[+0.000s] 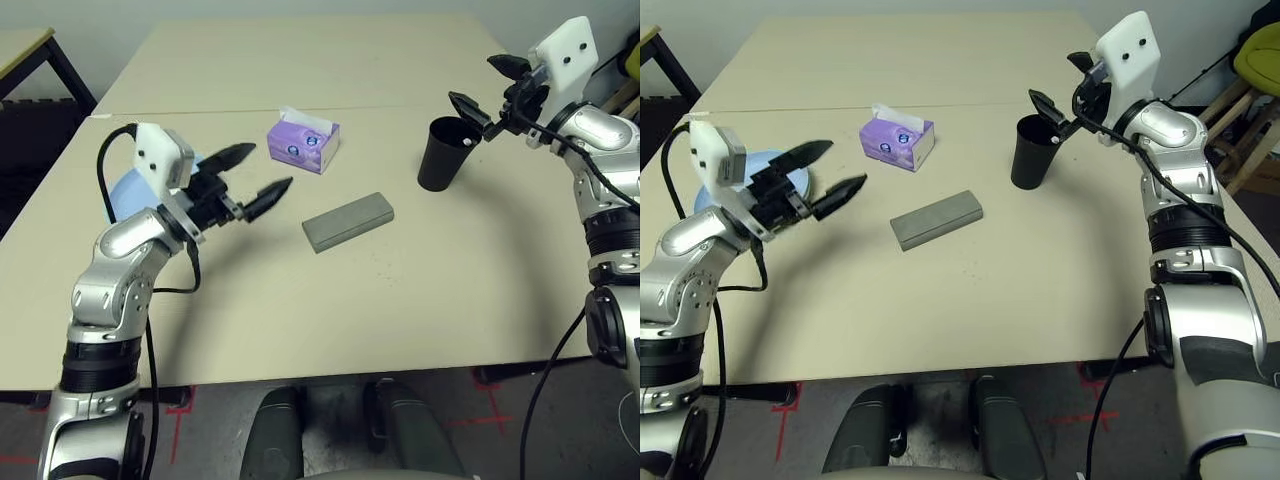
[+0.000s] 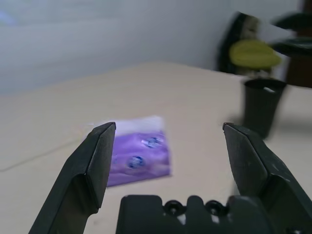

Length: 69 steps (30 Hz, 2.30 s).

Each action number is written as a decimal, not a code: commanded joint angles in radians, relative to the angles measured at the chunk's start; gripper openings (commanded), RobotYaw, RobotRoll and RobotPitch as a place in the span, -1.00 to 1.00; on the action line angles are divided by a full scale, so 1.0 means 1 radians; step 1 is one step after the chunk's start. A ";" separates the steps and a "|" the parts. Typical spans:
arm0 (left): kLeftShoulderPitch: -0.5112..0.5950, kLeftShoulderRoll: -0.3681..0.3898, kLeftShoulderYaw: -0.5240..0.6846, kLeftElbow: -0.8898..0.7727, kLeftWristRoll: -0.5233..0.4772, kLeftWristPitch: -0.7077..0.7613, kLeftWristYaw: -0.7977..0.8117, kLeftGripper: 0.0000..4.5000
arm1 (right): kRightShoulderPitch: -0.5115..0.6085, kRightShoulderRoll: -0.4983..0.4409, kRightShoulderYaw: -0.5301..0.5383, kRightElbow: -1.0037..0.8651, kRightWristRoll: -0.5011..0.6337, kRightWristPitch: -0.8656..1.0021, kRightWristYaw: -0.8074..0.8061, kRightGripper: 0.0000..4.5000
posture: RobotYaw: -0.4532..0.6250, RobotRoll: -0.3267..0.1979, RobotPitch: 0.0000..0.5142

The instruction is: Organize and tidy the items on the table.

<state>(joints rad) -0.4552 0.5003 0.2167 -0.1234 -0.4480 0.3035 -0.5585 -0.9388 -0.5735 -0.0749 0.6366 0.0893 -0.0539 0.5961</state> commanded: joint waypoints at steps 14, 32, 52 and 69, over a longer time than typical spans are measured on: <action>0.125 -0.106 0.092 0.007 0.221 -0.160 0.374 1.00 | 0.166 0.073 -0.149 -0.023 0.010 0.097 -0.410 0.98 | -0.03 0.25 -0.70; 0.370 -0.126 0.159 0.039 0.249 -0.253 0.419 1.00 | 0.430 0.142 -0.174 -0.042 0.009 -0.019 -0.434 0.98 | -0.01 0.25 -0.71; 0.481 -0.139 0.163 0.083 0.209 -0.384 0.313 1.00 | 0.383 0.132 -0.192 0.294 0.037 -0.350 -0.381 0.98 | 0.04 0.25 -0.77; 0.510 -0.126 0.157 0.059 0.143 -0.305 0.234 1.00 | 0.350 0.129 -0.217 0.407 0.064 -0.451 -0.367 0.98 | 0.03 0.25 -0.84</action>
<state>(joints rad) 0.0484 0.3716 0.3755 -0.0598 -0.2947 -0.0161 -0.3178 -0.5758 -0.4409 -0.2659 1.0261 0.1316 -0.4871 0.2295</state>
